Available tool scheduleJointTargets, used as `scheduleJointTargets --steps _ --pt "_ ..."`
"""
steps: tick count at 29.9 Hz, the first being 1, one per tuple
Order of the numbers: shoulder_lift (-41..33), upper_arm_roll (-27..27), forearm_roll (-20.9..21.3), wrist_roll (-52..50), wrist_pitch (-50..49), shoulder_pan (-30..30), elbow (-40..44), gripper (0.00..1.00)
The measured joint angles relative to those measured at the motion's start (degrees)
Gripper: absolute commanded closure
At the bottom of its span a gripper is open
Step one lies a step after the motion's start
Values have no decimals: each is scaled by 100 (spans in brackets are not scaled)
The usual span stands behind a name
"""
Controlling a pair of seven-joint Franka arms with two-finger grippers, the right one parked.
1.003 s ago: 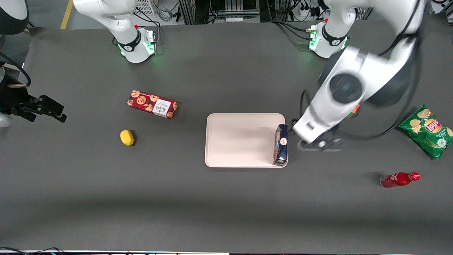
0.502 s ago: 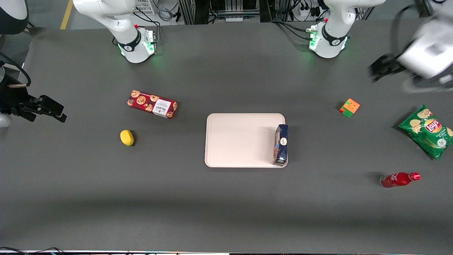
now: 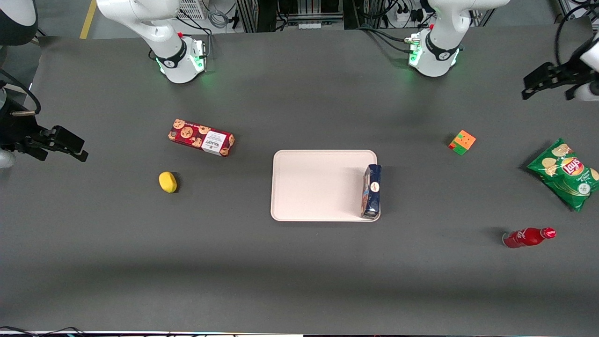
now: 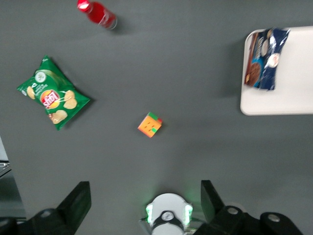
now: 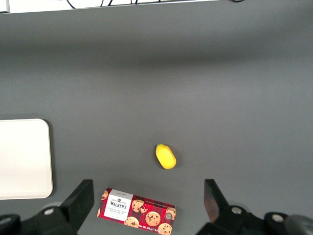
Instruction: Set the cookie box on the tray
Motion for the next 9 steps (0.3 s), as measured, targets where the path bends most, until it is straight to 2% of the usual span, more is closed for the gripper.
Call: scheduleJointTargets --steps 4,9 --pt "-196 11 -20 8 221 -6 -397 0" --pt "-253 -3 -20 12 254 -31 -332 0"
